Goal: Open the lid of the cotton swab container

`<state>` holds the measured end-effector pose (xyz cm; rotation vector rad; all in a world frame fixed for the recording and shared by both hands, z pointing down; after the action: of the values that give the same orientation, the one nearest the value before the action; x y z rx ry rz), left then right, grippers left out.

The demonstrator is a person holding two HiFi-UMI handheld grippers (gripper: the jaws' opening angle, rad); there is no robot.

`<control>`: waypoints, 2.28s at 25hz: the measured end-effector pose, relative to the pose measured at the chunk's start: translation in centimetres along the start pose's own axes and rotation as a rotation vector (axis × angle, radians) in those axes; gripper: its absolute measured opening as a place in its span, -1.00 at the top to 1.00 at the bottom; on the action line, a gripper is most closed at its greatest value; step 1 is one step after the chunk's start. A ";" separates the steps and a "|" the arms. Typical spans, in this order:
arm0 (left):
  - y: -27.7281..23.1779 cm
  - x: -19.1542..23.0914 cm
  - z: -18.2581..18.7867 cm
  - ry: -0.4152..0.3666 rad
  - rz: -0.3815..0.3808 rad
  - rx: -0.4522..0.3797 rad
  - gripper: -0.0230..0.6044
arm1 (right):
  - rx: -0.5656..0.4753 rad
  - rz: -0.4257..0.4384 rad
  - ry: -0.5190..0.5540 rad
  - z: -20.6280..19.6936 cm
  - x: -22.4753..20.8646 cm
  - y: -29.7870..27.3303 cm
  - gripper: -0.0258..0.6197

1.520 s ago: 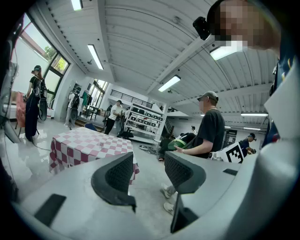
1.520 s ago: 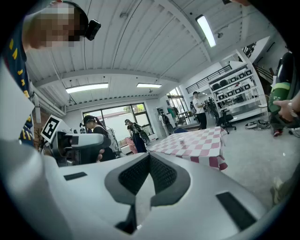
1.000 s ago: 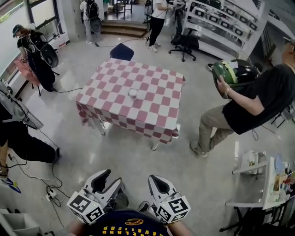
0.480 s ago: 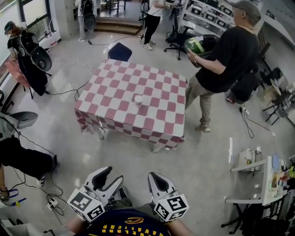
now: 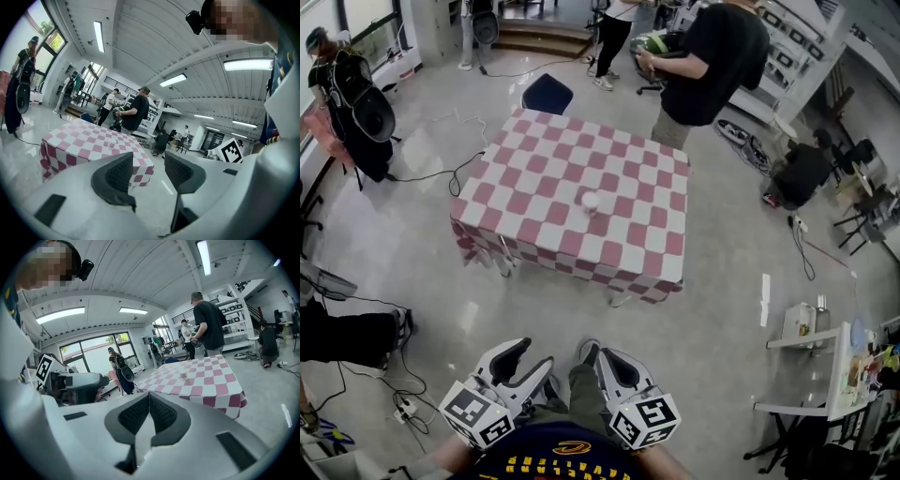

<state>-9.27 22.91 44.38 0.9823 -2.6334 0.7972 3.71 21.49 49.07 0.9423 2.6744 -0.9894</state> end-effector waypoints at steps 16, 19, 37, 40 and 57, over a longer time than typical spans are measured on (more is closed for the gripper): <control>-7.2 4.2 5.6 0.016 0.059 -0.011 0.24 | -0.015 0.084 0.002 7.6 -6.0 -6.3 0.89; -9.7 5.2 6.4 0.022 0.078 -0.006 0.24 | -0.014 0.099 -0.012 9.2 -8.3 -7.2 0.89; -20.0 9.6 8.9 0.036 0.183 0.050 0.24 | -0.048 0.146 -0.082 14.5 -17.9 -8.3 0.89; -20.9 10.7 9.0 0.019 0.197 0.069 0.24 | -0.056 0.138 -0.086 14.9 -18.8 -8.4 0.89; -28.3 19.4 8.3 -0.193 0.201 0.161 0.24 | -0.036 0.062 -0.105 17.4 -20.6 -12.9 0.89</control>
<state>-5.36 -9.98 56.49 0.8819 -2.9069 1.0212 10.86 -7.52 49.34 0.9328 2.5528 -0.9473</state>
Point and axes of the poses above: the fingertips, and each gripper's own axes: y backward along the fingers, x to its left, z out of its top, the point moved 1 cm from there along y, backward along the fingers, and after that the axes turned 13 degrees about x, right-handed, at the moved point
